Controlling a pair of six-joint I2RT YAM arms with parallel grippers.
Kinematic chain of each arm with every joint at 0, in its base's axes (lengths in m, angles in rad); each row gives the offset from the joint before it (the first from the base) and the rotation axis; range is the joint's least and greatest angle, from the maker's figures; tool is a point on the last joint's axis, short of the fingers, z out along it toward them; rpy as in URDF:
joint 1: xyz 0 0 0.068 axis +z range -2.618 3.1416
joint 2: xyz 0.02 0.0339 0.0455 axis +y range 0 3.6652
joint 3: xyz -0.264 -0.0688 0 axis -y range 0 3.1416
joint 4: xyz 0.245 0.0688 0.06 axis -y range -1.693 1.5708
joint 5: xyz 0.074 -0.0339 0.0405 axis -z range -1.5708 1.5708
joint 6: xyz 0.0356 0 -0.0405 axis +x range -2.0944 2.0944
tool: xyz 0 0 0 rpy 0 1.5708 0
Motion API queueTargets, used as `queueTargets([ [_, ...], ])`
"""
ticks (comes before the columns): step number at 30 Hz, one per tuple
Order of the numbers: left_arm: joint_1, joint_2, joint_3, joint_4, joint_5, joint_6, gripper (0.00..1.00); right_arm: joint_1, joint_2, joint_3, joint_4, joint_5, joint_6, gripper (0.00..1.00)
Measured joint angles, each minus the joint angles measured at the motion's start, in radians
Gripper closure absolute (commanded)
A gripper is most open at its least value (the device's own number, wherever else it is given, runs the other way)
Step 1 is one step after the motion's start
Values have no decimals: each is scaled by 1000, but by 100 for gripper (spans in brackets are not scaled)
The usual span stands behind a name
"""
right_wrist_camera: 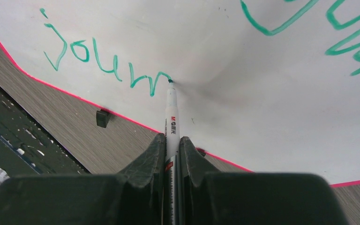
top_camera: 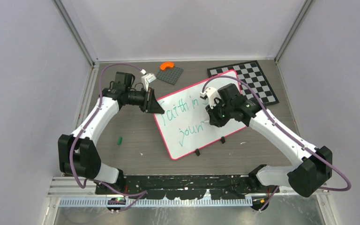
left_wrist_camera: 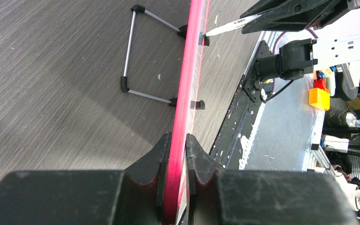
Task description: Write a sentence on the whiteboard
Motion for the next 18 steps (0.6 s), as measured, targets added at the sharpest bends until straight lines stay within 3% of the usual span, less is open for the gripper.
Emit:
queueTargets([
  [18,2,8,7,-8,5,1,100,-7,-20,-66,-39,-23,0,100],
])
